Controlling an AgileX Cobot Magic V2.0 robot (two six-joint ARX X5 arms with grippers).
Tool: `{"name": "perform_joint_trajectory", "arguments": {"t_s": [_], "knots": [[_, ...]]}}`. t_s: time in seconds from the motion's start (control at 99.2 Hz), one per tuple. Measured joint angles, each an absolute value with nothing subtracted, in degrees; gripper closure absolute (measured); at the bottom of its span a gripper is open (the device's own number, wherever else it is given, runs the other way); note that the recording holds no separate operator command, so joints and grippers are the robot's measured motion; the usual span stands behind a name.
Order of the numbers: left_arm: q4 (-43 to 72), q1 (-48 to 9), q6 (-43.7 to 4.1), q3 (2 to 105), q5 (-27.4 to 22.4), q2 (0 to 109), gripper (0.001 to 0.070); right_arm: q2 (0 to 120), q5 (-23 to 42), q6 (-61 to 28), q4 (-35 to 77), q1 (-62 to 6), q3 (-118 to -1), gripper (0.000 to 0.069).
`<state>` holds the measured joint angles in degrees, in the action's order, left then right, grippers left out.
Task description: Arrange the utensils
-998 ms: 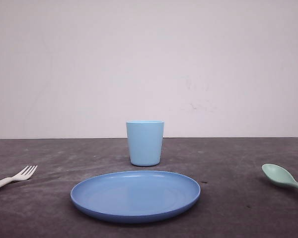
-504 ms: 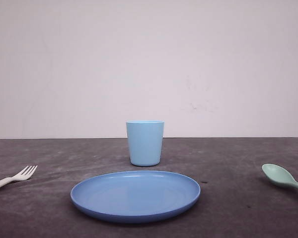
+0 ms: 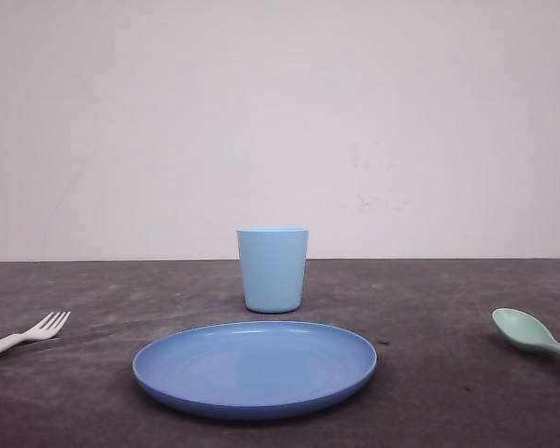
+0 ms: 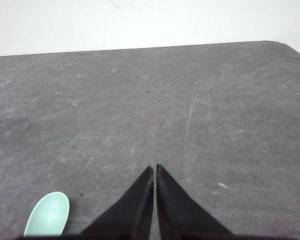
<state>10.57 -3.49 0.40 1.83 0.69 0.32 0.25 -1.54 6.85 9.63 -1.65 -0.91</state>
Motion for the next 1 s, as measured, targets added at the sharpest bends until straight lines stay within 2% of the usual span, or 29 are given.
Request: {"name": "perform_joint_trajectory", "arguments": {"t_s": [0.817, 0.917, 0.998], "knots": [[10.6, -3.5, 0.3, 1.8, 0.7, 0.3, 0.0691, 0.3, -1.6, 7.9, 9.8, -1.7, -0.9, 0.0681], [10.6, -3.5, -1.5, 1.8, 0.7, 0.3, 0.0691, 0.3, -1.8, 8.9, 9.7, -1.7, -0.9, 0.0681], [10.3, -3.5, -4.7, 1.8, 0.7, 0.3, 0.0691, 0.3, -3.3, 10.5, 9.6, -1.7, -0.9, 0.0681]]}}
